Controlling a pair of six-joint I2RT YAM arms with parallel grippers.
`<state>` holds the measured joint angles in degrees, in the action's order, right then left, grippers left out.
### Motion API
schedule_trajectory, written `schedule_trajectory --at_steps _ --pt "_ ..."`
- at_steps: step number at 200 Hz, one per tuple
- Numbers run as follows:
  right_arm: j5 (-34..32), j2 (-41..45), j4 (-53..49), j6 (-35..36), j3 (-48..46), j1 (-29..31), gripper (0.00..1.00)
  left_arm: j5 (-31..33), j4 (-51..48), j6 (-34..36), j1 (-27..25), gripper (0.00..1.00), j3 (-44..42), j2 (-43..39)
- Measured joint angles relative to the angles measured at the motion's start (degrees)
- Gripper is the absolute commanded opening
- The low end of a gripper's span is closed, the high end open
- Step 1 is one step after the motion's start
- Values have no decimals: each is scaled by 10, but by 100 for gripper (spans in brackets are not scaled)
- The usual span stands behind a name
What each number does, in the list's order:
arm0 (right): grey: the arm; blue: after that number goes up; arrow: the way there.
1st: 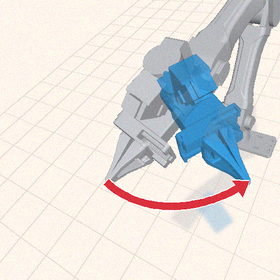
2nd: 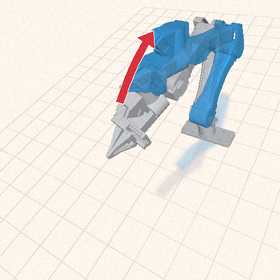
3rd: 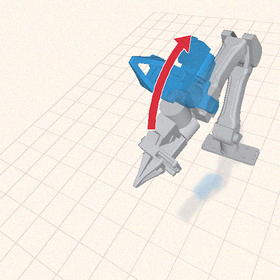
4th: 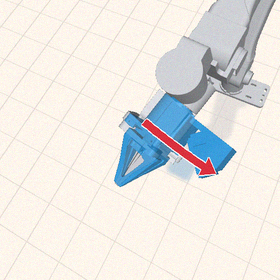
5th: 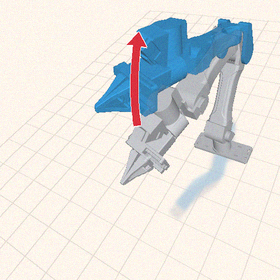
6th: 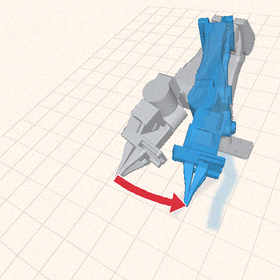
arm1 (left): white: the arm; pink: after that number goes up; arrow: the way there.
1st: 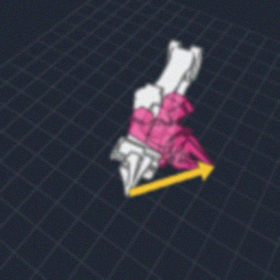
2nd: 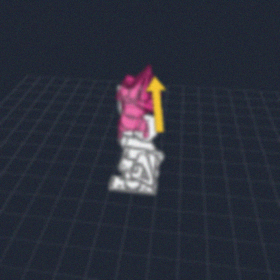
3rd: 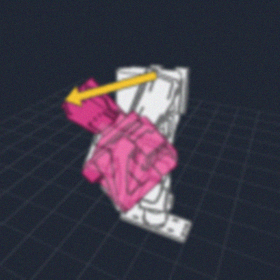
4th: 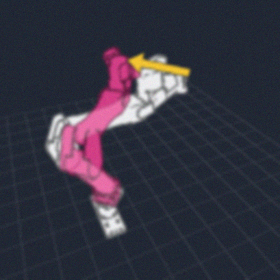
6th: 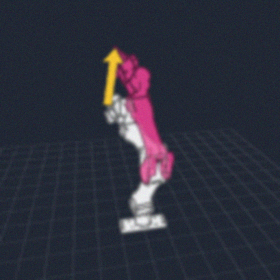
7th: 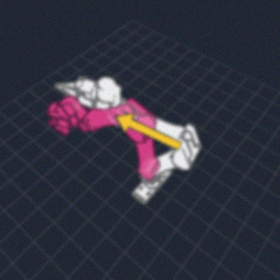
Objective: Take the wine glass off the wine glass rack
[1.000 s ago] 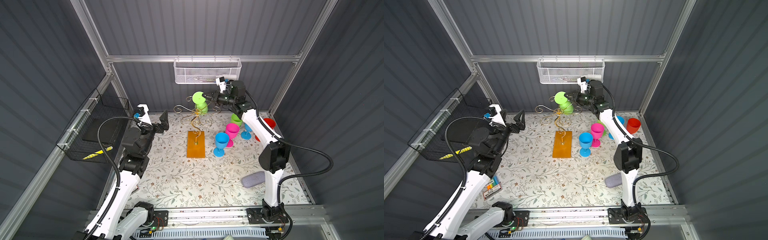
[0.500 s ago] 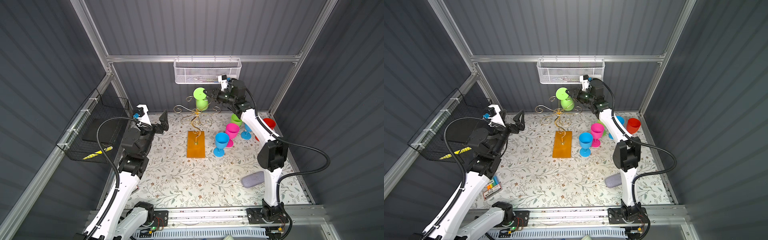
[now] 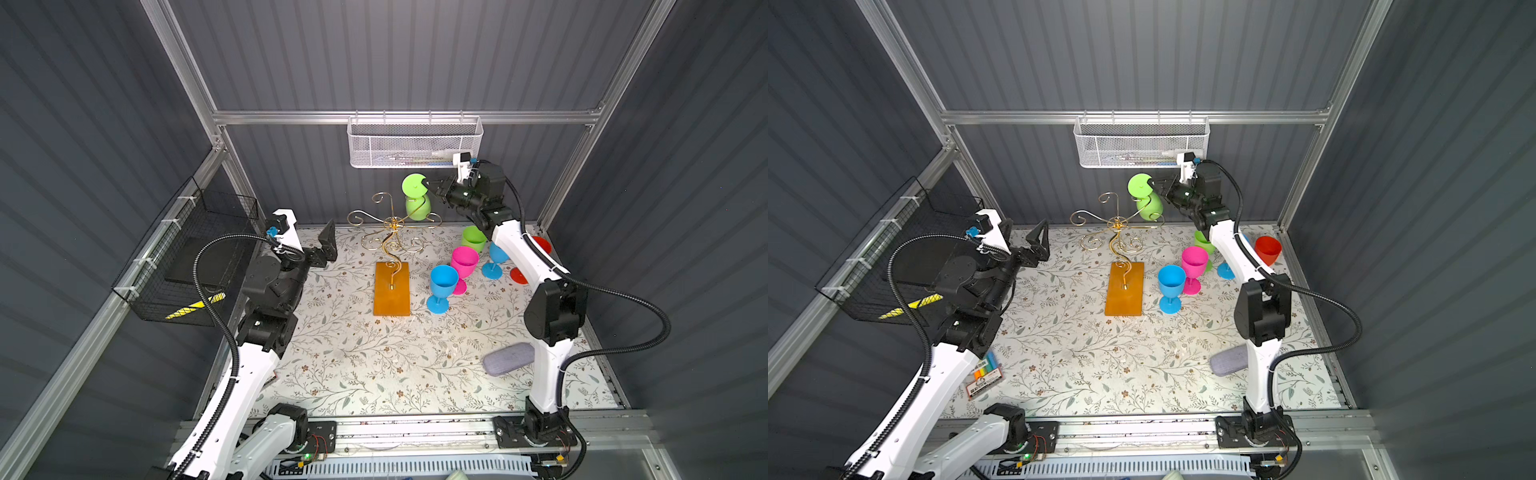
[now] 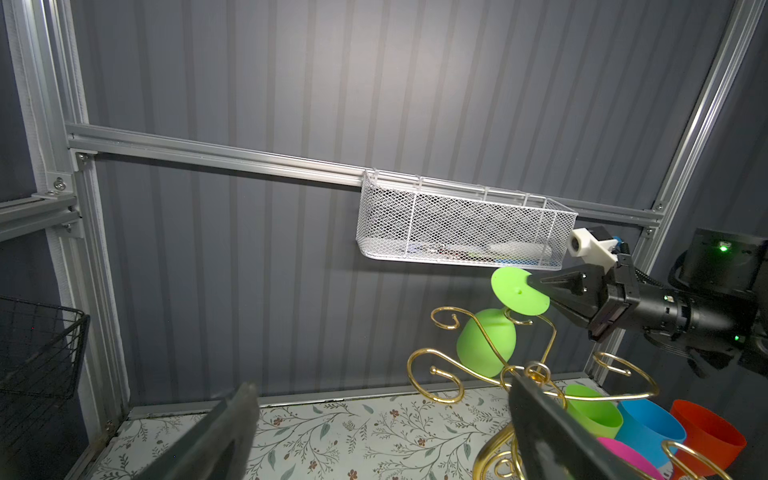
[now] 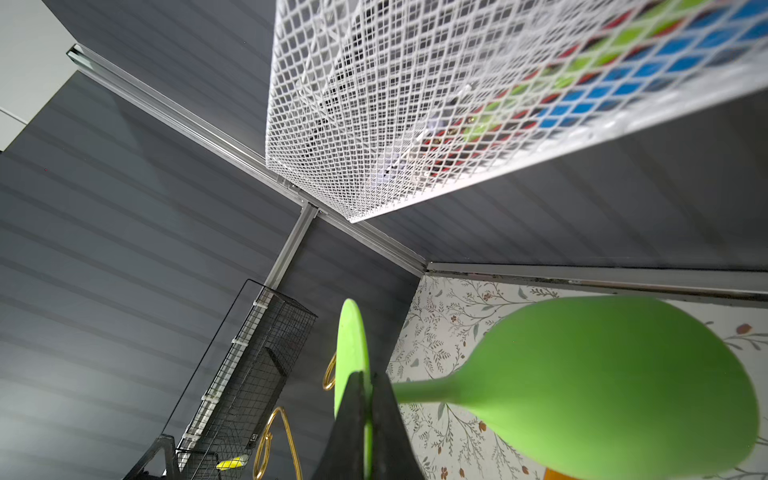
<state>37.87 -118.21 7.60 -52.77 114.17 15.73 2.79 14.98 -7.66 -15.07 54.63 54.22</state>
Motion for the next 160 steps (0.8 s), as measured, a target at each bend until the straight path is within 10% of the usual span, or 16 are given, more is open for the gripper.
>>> schedule_trajectory --at_steps 160 --pt "-15 239 -34 100 -183 -37 0 -90 -33 -53 0 78 82 75"
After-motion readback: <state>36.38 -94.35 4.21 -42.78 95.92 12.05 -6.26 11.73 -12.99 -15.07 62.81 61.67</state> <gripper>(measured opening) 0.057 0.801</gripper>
